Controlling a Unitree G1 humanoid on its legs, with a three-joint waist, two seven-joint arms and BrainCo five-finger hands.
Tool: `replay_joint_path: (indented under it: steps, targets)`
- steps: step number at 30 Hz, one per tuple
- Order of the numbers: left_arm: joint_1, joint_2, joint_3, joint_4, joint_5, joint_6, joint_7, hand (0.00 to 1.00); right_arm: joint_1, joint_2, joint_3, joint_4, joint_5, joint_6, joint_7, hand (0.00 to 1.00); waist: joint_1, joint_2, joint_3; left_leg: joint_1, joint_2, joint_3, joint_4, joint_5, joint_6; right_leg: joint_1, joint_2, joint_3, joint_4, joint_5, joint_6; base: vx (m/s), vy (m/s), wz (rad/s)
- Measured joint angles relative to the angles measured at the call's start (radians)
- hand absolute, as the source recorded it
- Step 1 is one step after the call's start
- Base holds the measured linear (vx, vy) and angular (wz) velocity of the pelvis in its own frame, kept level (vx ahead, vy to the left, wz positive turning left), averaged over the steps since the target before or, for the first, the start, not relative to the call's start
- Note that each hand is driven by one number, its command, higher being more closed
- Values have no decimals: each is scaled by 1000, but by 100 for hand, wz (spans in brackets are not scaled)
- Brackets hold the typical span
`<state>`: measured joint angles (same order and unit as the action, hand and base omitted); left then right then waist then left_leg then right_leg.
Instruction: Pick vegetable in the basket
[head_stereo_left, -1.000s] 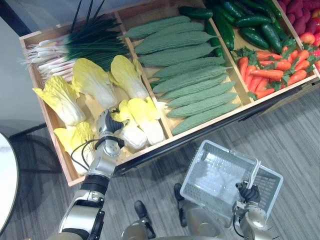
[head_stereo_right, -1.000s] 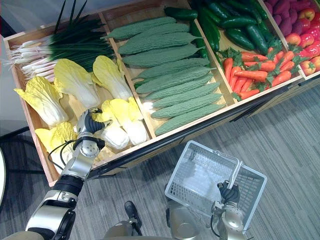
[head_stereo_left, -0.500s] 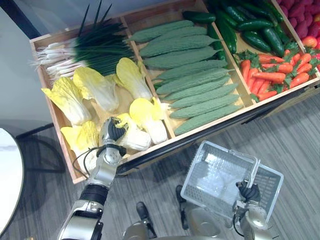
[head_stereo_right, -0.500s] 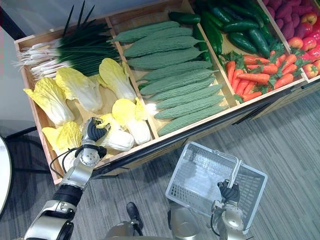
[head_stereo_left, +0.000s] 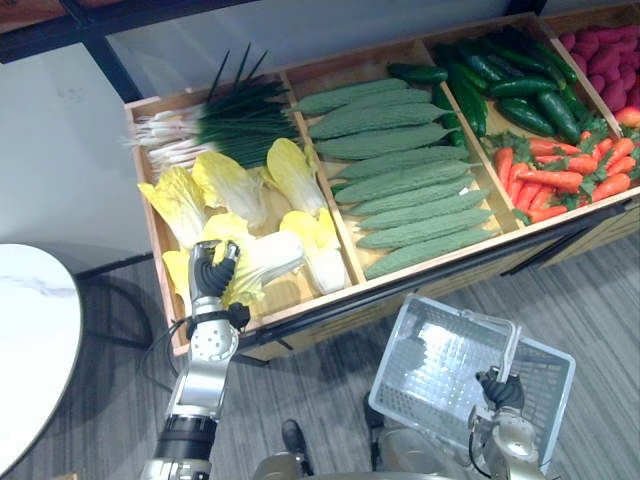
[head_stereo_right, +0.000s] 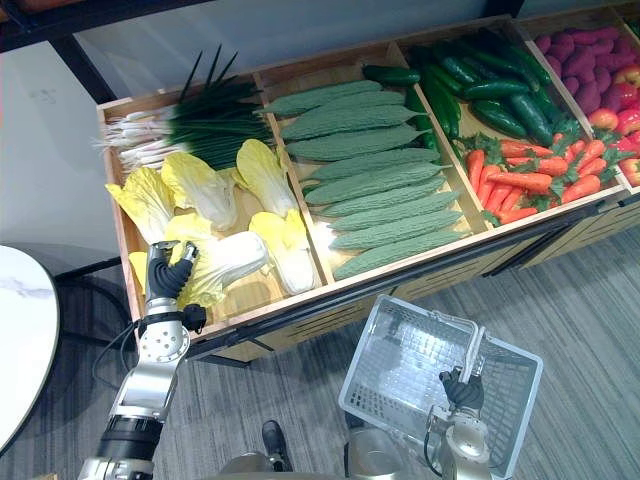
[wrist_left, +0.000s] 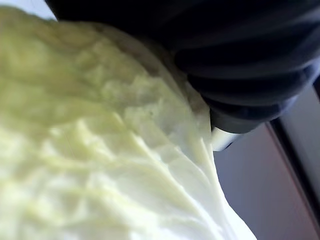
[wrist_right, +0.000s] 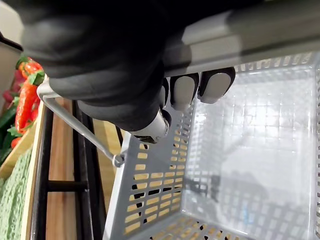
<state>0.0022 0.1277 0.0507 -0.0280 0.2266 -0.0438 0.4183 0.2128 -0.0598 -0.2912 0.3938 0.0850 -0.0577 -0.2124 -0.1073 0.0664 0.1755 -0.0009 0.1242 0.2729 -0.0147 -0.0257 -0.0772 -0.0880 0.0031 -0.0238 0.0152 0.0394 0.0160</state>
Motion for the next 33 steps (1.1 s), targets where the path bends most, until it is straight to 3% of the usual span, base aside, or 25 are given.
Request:
replay_joint_path:
  steps: [2,6,9,10,12,17,19,20,21,22,23,24,26,27,28,29,31,32,33]
  targets:
    - [30,-33,-2,-33,-12,-7,0,100,16,4,-18,5,1,0,0,100,14,1,-17,5,1,-3,-5,0,0,4,1,-3,0,-2,1,7,-2,4]
    - [119,-79,-4,-135,-59,-15,-2,100,29,22,-34,-8,6,2,-4,100,14,0,-23,49,2,-8,1,-5,0,31,-1,-3,41,-35,7,17,7,4]
    - [178,-105,-17,-218,-88,-26,-6,100,52,47,-22,-90,22,10,-8,100,46,-5,-24,3,16,-62,156,-78,11,11,7,46,90,-45,8,-7,0,-42]
    - [199,-122,-27,-259,-104,-35,-8,100,63,55,-18,-152,24,21,-10,100,70,0,-27,-29,25,-151,230,-129,2,-9,18,82,107,-48,9,-88,-5,-83]
    - [211,-126,-51,-279,-111,-46,-18,100,68,60,-6,-197,27,24,-23,100,67,-2,-34,-38,34,-172,259,-167,-9,-26,34,107,121,-55,18,-105,27,-63]
    - [218,-123,-132,-280,-143,-61,-64,100,138,81,33,-375,30,25,-31,100,65,-43,-65,-36,37,-44,277,-201,-4,-100,57,223,143,-43,39,-85,46,-81]
    - [219,-123,-166,-280,-157,-64,-70,100,136,79,62,-428,24,25,-34,100,69,-51,-67,-44,64,67,337,-226,0,-140,82,291,143,-17,36,-34,73,-134]
    - [218,-123,-173,-280,-157,-64,-70,100,132,79,71,-439,22,25,-34,100,72,-52,-67,-44,79,102,351,-234,2,-154,76,267,146,-18,24,-53,50,-161]
    - [215,-120,-177,-282,-162,-65,-69,100,115,81,97,-457,17,26,-38,100,80,-55,-68,-36,95,177,366,-245,3,-193,42,157,169,-27,-12,-48,22,-177]
    - [210,-117,-179,-282,-170,-67,-69,100,91,82,121,-460,6,26,-41,100,86,-61,-66,-15,105,254,360,-250,4,-224,-16,-2,211,-44,-37,-35,13,-176]
    - [207,-114,-179,-282,-174,-70,-69,100,77,83,132,-458,-3,26,-46,100,86,-65,-63,0,106,288,356,-255,3,-236,-55,-98,234,-53,-49,2,-4,-172]
    - [202,-114,-180,-282,-176,-72,-69,100,53,85,147,-454,-19,27,-48,100,86,-71,-59,38,107,363,345,-266,-7,-243,-139,-296,282,-72,-78,11,-22,-133]
    - [194,-112,-177,-281,-177,-81,-68,100,8,84,164,-421,-41,26,-50,100,95,-67,-57,97,121,459,332,-281,-24,-215,-203,-517,305,-75,-84,58,-70,-182]
    - [185,-107,-178,-279,-177,-90,-68,100,-27,85,179,-401,-51,27,-49,100,95,-68,-57,126,134,506,336,-286,-30,-217,-201,-566,315,-74,-83,162,-166,-183]
    - [176,-104,-183,-272,-177,-92,-69,100,-37,85,184,-400,-58,27,-49,100,94,-68,-56,131,145,510,351,-288,-28,-223,-185,-547,315,-74,-84,216,-245,-163]
    - [154,-103,-197,-242,-177,-93,-70,100,-55,80,192,-391,-62,27,-47,100,91,-65,-56,129,185,491,433,-293,-16,-231,-138,-488,311,-74,-85,254,-271,-151]
    - [126,-104,-220,-196,-177,-93,-75,100,-86,57,193,-364,-68,27,-47,100,90,-44,-53,91,279,427,640,-282,87,-210,-63,-425,294,-85,-100,225,-192,-150]
    - [118,-101,-229,-166,-177,-94,-84,100,-102,41,193,-357,-68,29,-50,100,90,-27,-45,56,333,350,790,-214,200,-171,-9,-382,268,-88,-109,251,-112,-145]
    - [119,-96,-240,-137,-178,-94,-87,100,-109,31,207,-357,-68,30,-55,100,95,-15,-41,16,332,220,908,-150,232,-130,31,-328,245,-92,-123,269,-77,-146]
